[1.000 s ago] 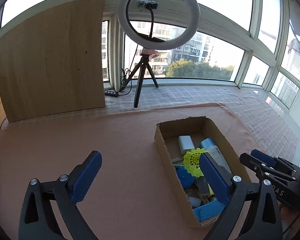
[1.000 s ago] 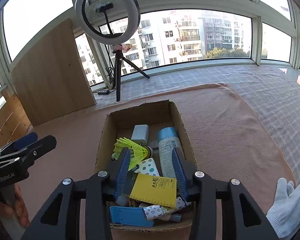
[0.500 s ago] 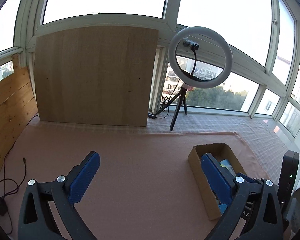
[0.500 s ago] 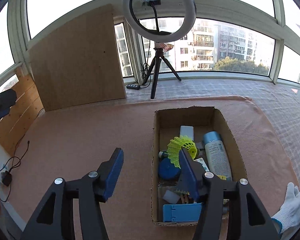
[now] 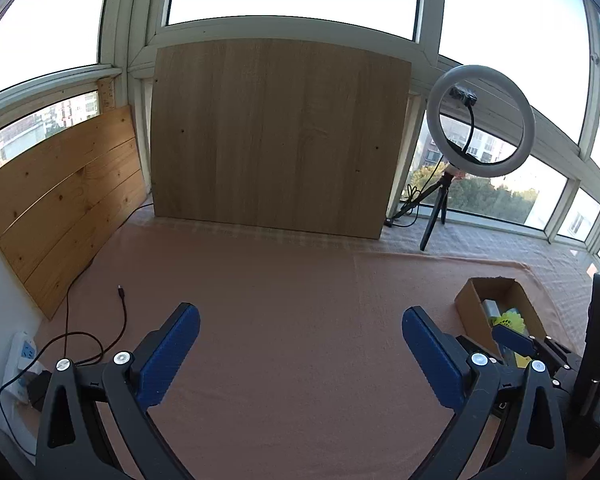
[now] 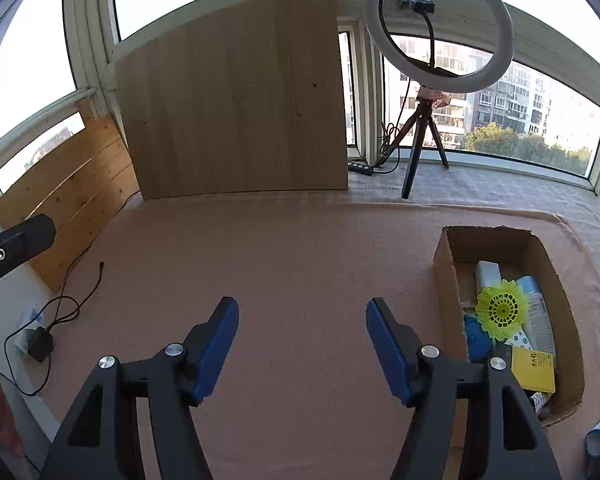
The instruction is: Organize objects
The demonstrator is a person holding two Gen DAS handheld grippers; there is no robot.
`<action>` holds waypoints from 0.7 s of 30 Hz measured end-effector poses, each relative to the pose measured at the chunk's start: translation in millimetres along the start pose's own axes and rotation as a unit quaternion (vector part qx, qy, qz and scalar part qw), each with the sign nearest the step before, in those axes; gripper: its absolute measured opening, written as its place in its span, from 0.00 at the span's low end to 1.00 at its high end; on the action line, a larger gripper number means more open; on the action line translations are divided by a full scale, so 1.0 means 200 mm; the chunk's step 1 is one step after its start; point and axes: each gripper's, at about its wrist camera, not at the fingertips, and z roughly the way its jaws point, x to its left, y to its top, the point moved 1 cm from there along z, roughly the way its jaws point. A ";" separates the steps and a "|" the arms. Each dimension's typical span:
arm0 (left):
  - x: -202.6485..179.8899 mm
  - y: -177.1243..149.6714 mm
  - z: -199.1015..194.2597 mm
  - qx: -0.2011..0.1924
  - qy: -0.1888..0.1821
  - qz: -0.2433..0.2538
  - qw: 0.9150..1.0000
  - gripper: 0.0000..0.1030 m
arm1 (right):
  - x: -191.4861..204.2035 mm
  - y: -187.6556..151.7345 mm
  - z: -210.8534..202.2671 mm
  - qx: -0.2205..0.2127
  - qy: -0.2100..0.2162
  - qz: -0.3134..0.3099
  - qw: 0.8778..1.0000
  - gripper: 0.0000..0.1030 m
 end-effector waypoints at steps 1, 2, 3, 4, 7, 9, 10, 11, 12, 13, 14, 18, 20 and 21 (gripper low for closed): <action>0.03 -0.01 0.00 0.000 0.003 -0.002 1.000 1.00 | 0.02 0.00 0.00 0.000 0.002 -0.004 1.000 0.61; 0.06 -0.01 -0.01 0.000 0.006 -0.005 1.000 1.00 | 0.04 0.01 0.00 0.000 0.002 -0.008 1.000 0.61; 0.08 -0.02 -0.01 0.000 0.010 -0.008 1.000 1.00 | 0.06 0.01 0.00 -0.001 0.001 -0.012 1.000 0.61; 0.11 -0.02 -0.01 0.001 0.012 -0.012 1.000 1.00 | 0.07 0.01 0.01 -0.001 0.001 -0.015 1.000 0.61; 0.16 -0.03 -0.02 0.001 0.018 -0.014 1.000 1.00 | 0.10 0.02 0.03 0.002 0.000 -0.016 1.000 0.61; 0.19 -0.03 -0.02 -0.001 0.024 -0.017 1.000 1.00 | 0.12 0.03 0.04 0.007 0.003 -0.016 1.000 0.61; 0.21 -0.04 -0.02 -0.002 0.026 -0.021 0.999 1.00 | 0.13 0.03 0.05 0.010 0.003 -0.019 1.000 0.62; 0.23 -0.04 -0.02 -0.001 0.028 -0.026 0.999 1.00 | 0.15 0.03 0.06 0.012 0.003 -0.021 1.000 0.62; 0.25 -0.04 -0.02 -0.002 0.029 -0.031 0.999 1.00 | 0.16 0.03 0.07 0.014 0.003 -0.024 1.000 0.62; 0.26 -0.04 -0.02 -0.003 0.031 -0.035 0.999 1.00 | 0.17 0.04 0.07 0.016 0.003 -0.027 0.999 0.62; 0.28 -0.04 -0.03 -0.004 0.033 -0.037 0.999 1.00 | 0.18 0.04 0.08 0.018 0.004 -0.029 0.999 0.62; 0.33 -0.06 0.00 -0.001 0.033 -0.042 0.999 1.00 | 0.21 0.03 0.09 0.024 0.007 -0.027 0.999 0.62; 0.33 -0.08 0.03 0.011 0.026 -0.037 0.999 1.00 | 0.22 0.02 0.09 0.026 0.003 -0.022 0.999 0.62; 0.34 -0.09 0.05 0.018 0.023 -0.036 0.999 1.00 | 0.22 0.01 0.10 0.030 0.002 -0.022 0.999 0.62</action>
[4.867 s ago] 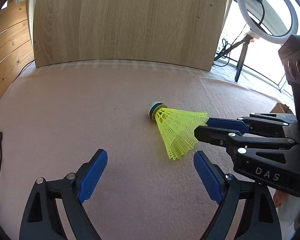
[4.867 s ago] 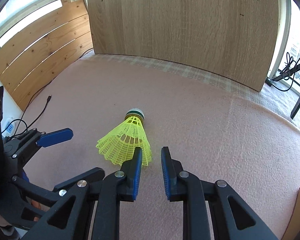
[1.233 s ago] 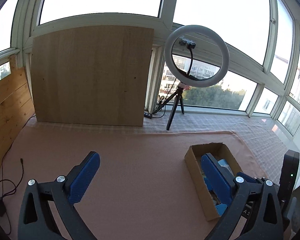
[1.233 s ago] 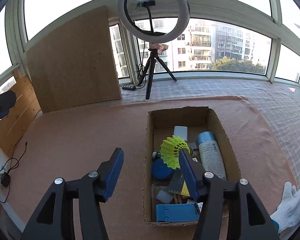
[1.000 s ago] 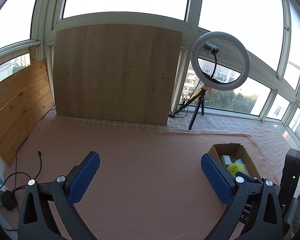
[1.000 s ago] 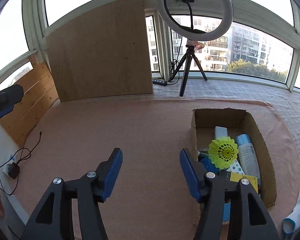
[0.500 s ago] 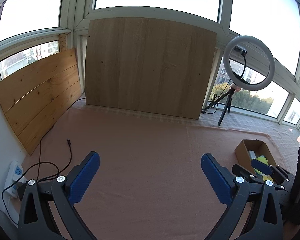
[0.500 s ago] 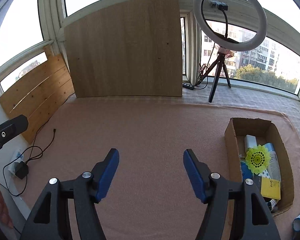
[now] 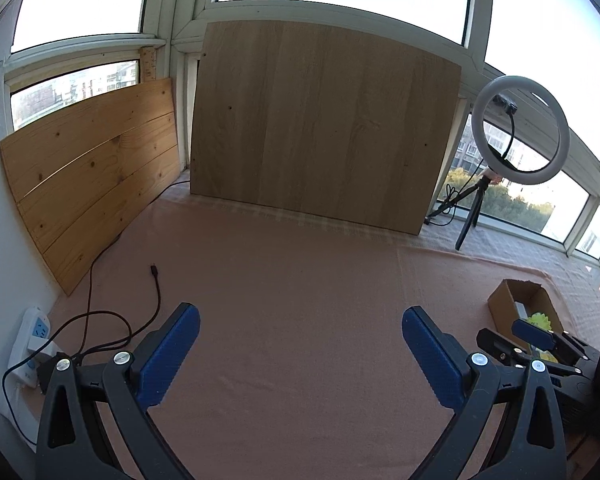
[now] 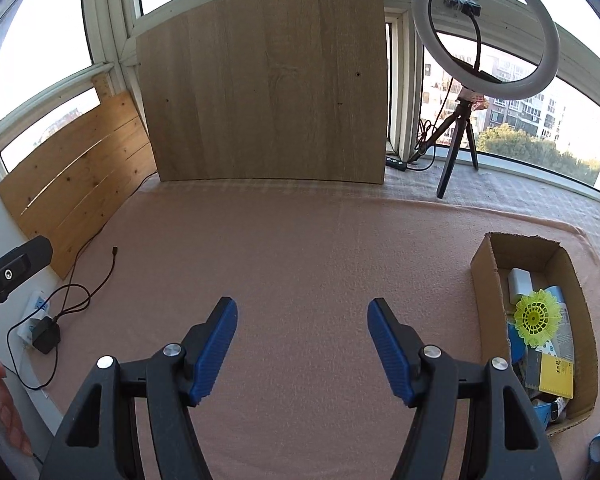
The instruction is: Organize objects
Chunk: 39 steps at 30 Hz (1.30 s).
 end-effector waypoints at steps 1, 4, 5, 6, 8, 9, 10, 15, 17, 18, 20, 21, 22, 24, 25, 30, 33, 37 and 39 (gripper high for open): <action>0.01 -0.01 0.02 0.009 0.000 -0.001 1.000 1.00 | 0.00 -0.01 0.01 0.003 -0.003 -0.001 1.000 0.62; 0.04 -0.06 0.07 0.027 -0.015 -0.003 1.000 1.00 | 0.03 -0.03 0.02 0.012 -0.018 -0.006 1.000 0.62; 0.05 -0.07 0.08 0.032 -0.018 0.000 0.999 1.00 | 0.04 -0.04 0.02 0.015 -0.025 -0.007 1.000 0.62; 0.06 -0.09 0.09 0.037 -0.020 0.006 0.999 1.00 | 0.06 -0.05 0.02 0.017 -0.030 -0.006 0.999 0.62; 0.09 -0.12 0.12 0.041 -0.033 0.018 0.998 1.00 | 0.09 -0.06 0.01 0.018 -0.041 -0.002 0.999 0.62; 0.10 -0.13 0.13 0.043 -0.038 0.024 0.998 1.00 | 0.12 -0.07 0.01 0.017 -0.048 0.001 0.999 0.62; 0.12 -0.15 0.15 0.045 -0.043 0.028 0.998 1.00 | 0.14 -0.08 0.01 0.016 -0.050 0.003 0.999 0.62; 0.20 -0.27 0.24 0.066 -0.067 0.047 0.994 1.00 | 0.23 -0.12 0.03 0.019 -0.068 0.029 0.997 0.62; 0.20 -0.30 0.26 0.070 -0.063 0.062 0.994 1.00 | 0.24 -0.15 0.05 0.026 -0.079 0.043 0.996 0.62; 0.20 -0.32 0.27 0.067 -0.060 0.070 0.994 1.00 | 0.24 -0.16 0.06 0.030 -0.083 0.047 0.995 0.62; 0.20 -0.34 0.28 0.066 -0.056 0.080 0.993 1.00 | 0.24 -0.19 0.08 0.040 -0.097 0.051 0.993 0.62; 0.20 -0.35 0.29 0.065 -0.055 0.083 0.993 1.00 | 0.23 -0.20 0.09 0.045 -0.101 0.056 0.992 0.62; 0.20 -0.36 0.30 0.064 -0.054 0.085 0.993 1.00 | 0.23 -0.21 0.11 0.052 -0.101 0.063 0.992 0.62; 0.20 -0.38 0.31 0.065 -0.056 0.086 0.993 1.00 | 0.22 -0.23 0.13 0.063 -0.110 0.072 0.989 0.62; 0.19 -0.40 0.32 0.066 -0.057 0.086 0.992 1.00 | 0.21 -0.25 0.13 0.067 -0.118 0.075 0.988 0.62; 0.20 -0.47 0.35 0.065 -0.062 0.083 0.993 1.00 | 0.21 -0.27 0.13 0.075 -0.144 0.080 0.983 0.62; 0.19 -0.49 0.35 0.066 -0.071 0.080 0.992 1.00 | 0.24 -0.26 0.12 0.071 -0.154 0.070 0.983 0.62; 0.15 -0.49 0.33 0.059 -0.081 0.086 0.991 1.00 | 0.27 -0.24 0.10 0.065 -0.155 0.069 0.983 0.62; 0.14 -0.49 0.32 0.058 -0.085 0.087 0.991 1.00 | 0.27 -0.23 0.10 0.062 -0.155 0.077 0.983 0.62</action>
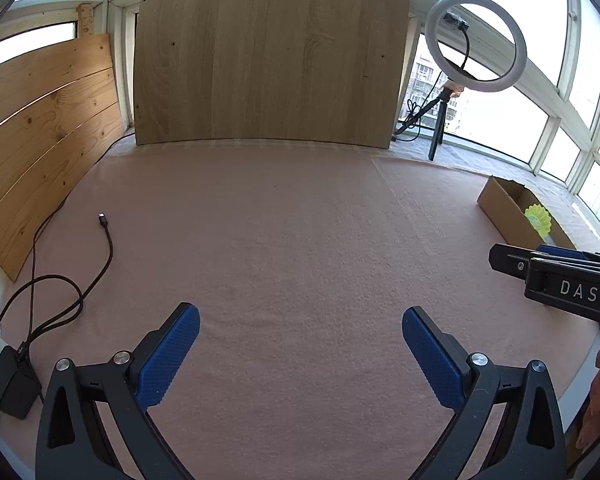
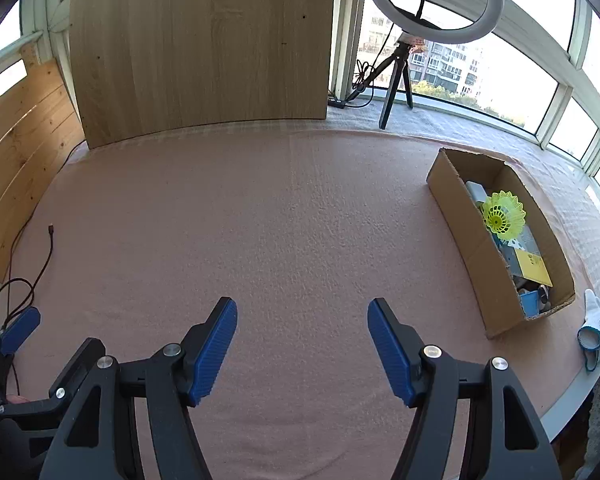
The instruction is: Organize objects
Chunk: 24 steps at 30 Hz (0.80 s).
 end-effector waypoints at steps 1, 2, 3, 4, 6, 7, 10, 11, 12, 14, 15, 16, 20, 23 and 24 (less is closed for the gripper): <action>0.00 0.00 0.00 0.000 0.000 0.002 1.000 1.00 | 0.00 0.00 0.00 -0.001 0.000 0.005 1.000 0.62; -0.01 0.00 0.01 0.000 0.001 0.005 1.000 1.00 | -0.01 0.01 -0.01 -0.002 0.000 0.009 1.000 0.62; -0.01 0.00 0.01 0.002 0.002 0.007 1.000 1.00 | -0.01 0.01 -0.01 -0.004 0.000 0.013 1.000 0.62; -0.01 0.00 0.02 0.004 0.003 0.010 1.000 1.00 | -0.01 0.02 -0.01 -0.005 -0.001 0.016 1.000 0.62; -0.01 -0.01 0.04 0.007 0.005 0.012 1.000 1.00 | -0.01 0.02 -0.01 -0.007 -0.001 0.019 1.000 0.62; -0.01 -0.01 0.05 0.009 0.006 0.013 1.000 1.00 | -0.01 0.02 -0.01 -0.007 -0.002 0.021 1.000 0.62; -0.02 -0.01 0.07 0.014 0.007 0.016 1.000 1.00 | -0.01 0.02 -0.01 -0.006 -0.001 0.028 1.000 0.62; -0.02 -0.01 0.08 0.016 0.008 0.017 1.000 1.00 | -0.02 0.02 -0.01 -0.005 -0.001 0.030 1.000 0.62; -0.02 -0.01 0.08 0.018 0.009 0.018 1.000 1.00 | -0.01 0.02 -0.01 -0.005 -0.001 0.031 0.999 0.62; -0.02 -0.01 0.09 0.020 0.009 0.020 1.000 1.00 | -0.01 0.02 -0.01 -0.005 -0.001 0.031 1.000 0.62; -0.02 -0.02 0.10 0.021 0.009 0.021 1.000 1.00 | -0.01 0.02 -0.01 -0.005 -0.001 0.031 0.999 0.62; -0.01 -0.02 0.10 0.022 0.011 0.023 0.999 1.00 | -0.02 0.02 -0.01 -0.005 0.000 0.033 0.999 0.62; -0.01 -0.01 0.12 0.026 0.013 0.026 0.999 1.00 | -0.03 0.02 -0.01 -0.007 0.002 0.038 0.999 0.62; -0.02 -0.01 0.12 0.026 0.013 0.029 0.999 1.00 | -0.04 0.03 -0.01 -0.009 0.002 0.040 0.999 0.62; -0.02 0.00 0.12 0.026 0.013 0.030 0.999 1.00 | -0.04 0.03 -0.01 -0.009 0.002 0.041 0.999 0.62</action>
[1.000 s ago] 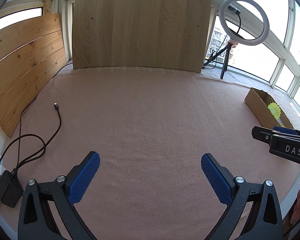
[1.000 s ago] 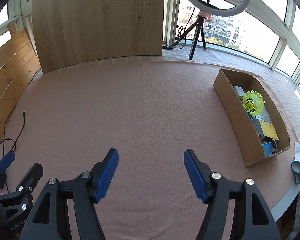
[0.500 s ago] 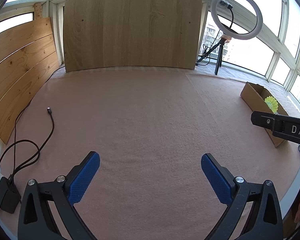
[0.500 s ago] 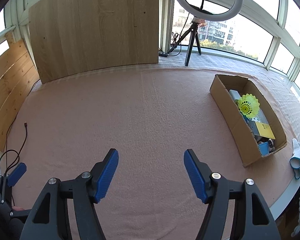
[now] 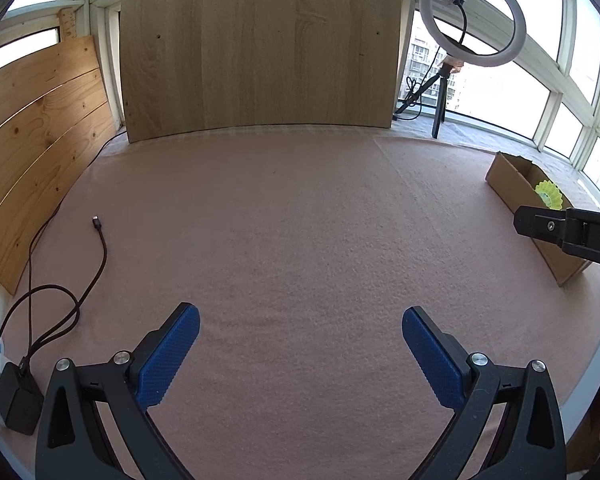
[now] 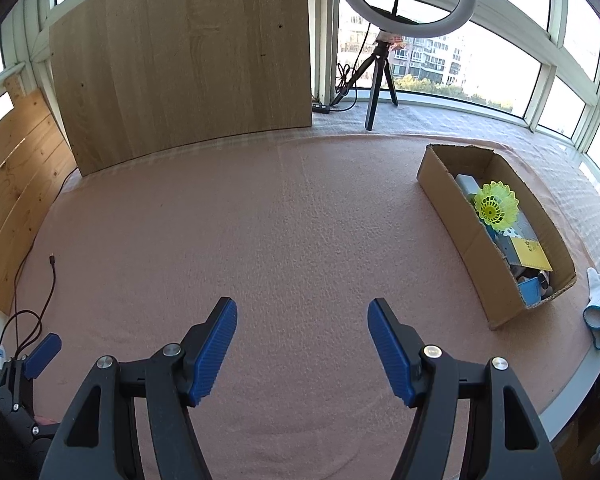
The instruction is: Organize objects
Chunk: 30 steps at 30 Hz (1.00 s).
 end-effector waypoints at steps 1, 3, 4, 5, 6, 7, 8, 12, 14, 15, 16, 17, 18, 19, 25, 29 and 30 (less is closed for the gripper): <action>0.00 0.00 0.00 0.001 0.001 0.001 1.000 1.00 | 0.00 0.00 0.00 0.000 0.000 0.000 1.000 0.62; 0.00 0.00 0.00 0.002 0.001 0.000 1.000 1.00 | 0.00 0.00 0.00 0.001 0.000 0.000 1.000 0.62; 0.01 0.00 0.00 0.004 0.001 0.000 1.000 1.00 | 0.00 0.00 0.01 0.001 0.000 0.000 1.000 0.62; 0.01 0.00 0.00 0.005 0.000 0.001 1.000 1.00 | 0.00 0.00 0.01 0.002 0.000 0.000 1.000 0.62; 0.01 -0.01 0.01 0.007 -0.001 0.000 1.000 1.00 | 0.00 0.00 0.01 0.002 0.000 0.000 1.000 0.62; 0.01 -0.01 0.01 0.007 -0.002 0.000 1.000 1.00 | 0.01 0.00 0.01 0.002 0.000 -0.001 1.000 0.62; 0.01 -0.01 0.01 0.007 -0.004 -0.002 1.000 1.00 | 0.01 0.00 0.01 0.002 0.000 -0.001 1.000 0.62; 0.02 -0.02 0.00 0.007 -0.011 -0.003 1.000 1.00 | 0.02 -0.01 0.01 0.002 -0.001 -0.003 1.000 0.62; 0.01 -0.02 0.00 0.008 -0.013 -0.002 1.000 1.00 | 0.01 -0.01 0.00 0.001 -0.001 -0.003 1.000 0.62; 0.01 -0.03 0.00 0.008 -0.012 0.000 1.000 1.00 | 0.01 -0.02 0.00 0.001 0.000 -0.003 1.000 0.62; 0.01 -0.03 0.00 0.008 -0.013 0.001 1.000 1.00 | 0.01 -0.02 0.00 0.001 0.000 -0.002 1.000 0.62; 0.01 -0.03 -0.01 0.007 -0.014 0.002 1.000 1.00 | 0.01 -0.02 -0.01 0.001 0.000 -0.001 1.000 0.62; 0.01 -0.04 -0.01 0.007 -0.014 0.002 1.000 1.00 | 0.01 -0.03 -0.01 0.001 0.001 -0.001 1.000 0.62; 0.01 -0.04 -0.01 0.008 -0.013 0.003 1.000 1.00 | 0.01 -0.03 -0.01 0.001 0.001 0.000 1.000 0.62; 0.00 -0.04 -0.01 0.008 -0.012 0.003 1.000 1.00 | 0.00 -0.04 -0.02 -0.001 0.002 0.004 1.000 0.62; -0.01 -0.04 -0.02 0.007 -0.013 0.006 1.000 1.00 | -0.02 -0.04 -0.04 -0.004 0.002 0.009 1.000 0.63; -0.02 -0.04 -0.02 0.007 -0.013 0.007 1.000 1.00 | -0.03 -0.04 -0.04 -0.005 0.002 0.010 1.000 0.63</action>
